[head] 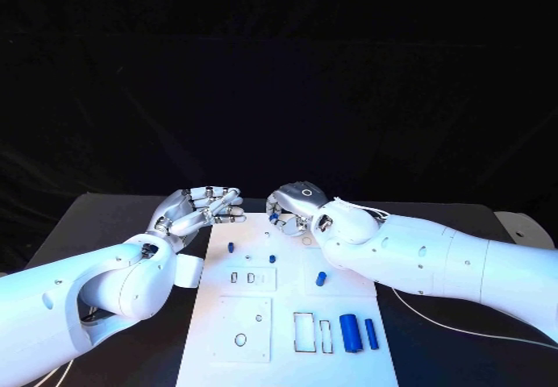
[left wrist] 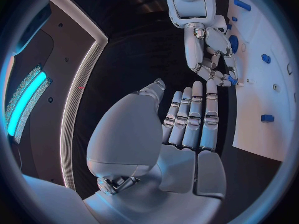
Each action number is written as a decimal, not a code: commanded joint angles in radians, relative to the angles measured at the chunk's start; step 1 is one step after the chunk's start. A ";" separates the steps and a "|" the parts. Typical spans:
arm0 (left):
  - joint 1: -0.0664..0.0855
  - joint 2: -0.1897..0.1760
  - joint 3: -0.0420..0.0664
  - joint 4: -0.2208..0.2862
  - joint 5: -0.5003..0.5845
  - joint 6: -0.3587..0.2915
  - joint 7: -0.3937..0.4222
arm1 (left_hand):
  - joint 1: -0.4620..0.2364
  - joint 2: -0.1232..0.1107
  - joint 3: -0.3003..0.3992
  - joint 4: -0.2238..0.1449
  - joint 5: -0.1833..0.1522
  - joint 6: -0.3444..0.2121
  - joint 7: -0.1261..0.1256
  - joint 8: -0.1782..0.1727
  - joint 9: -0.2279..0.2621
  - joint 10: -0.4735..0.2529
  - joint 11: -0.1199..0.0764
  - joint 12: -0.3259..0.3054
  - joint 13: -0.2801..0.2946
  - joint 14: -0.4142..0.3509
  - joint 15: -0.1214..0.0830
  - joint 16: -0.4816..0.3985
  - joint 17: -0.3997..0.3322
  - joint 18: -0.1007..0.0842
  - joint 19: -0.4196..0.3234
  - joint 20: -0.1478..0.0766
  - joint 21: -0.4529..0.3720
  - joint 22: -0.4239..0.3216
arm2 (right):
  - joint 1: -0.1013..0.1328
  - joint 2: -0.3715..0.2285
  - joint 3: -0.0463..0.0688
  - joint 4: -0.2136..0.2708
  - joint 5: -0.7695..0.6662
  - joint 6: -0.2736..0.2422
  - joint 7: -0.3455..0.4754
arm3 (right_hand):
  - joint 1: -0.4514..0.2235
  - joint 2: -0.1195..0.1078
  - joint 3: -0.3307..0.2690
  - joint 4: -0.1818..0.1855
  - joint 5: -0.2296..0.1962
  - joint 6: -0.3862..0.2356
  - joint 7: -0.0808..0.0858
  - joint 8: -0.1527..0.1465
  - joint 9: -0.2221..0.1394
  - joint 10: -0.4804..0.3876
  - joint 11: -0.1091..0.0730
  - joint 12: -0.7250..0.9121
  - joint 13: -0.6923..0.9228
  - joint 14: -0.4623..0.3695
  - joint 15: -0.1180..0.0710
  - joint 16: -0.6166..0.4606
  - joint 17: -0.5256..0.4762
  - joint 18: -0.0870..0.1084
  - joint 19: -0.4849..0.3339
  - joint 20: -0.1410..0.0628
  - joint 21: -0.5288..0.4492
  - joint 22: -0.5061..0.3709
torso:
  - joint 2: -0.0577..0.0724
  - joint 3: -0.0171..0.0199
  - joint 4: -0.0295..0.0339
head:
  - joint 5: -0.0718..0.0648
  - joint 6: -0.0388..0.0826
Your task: Assemble the parts on the task board
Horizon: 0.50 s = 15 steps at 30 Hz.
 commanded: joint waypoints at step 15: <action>0.006 0.009 0.001 -0.008 -0.003 0.019 0.004 | -0.007 -0.002 0.004 0.004 0.001 -0.008 0.009 -0.007 0.000 -0.001 0.005 -0.009 0.000 0.000 0.006 -0.003 0.003 0.014 0.006 0.002 -0.001 -0.002 | -0.017 0.041 0.000 -0.068 -0.013 0.035 0.000 | 0.001 0.014 0.005 -0.002 -0.006 -0.010 -0.001 0.000 0.003 0.008 -0.011 -0.001 0.002 0.068 0.000 0.002 0.056 -0.008 0.001 0.005 0.000 -0.005 | 0.004 -0.0013 0.0028 | 0.005 -0.004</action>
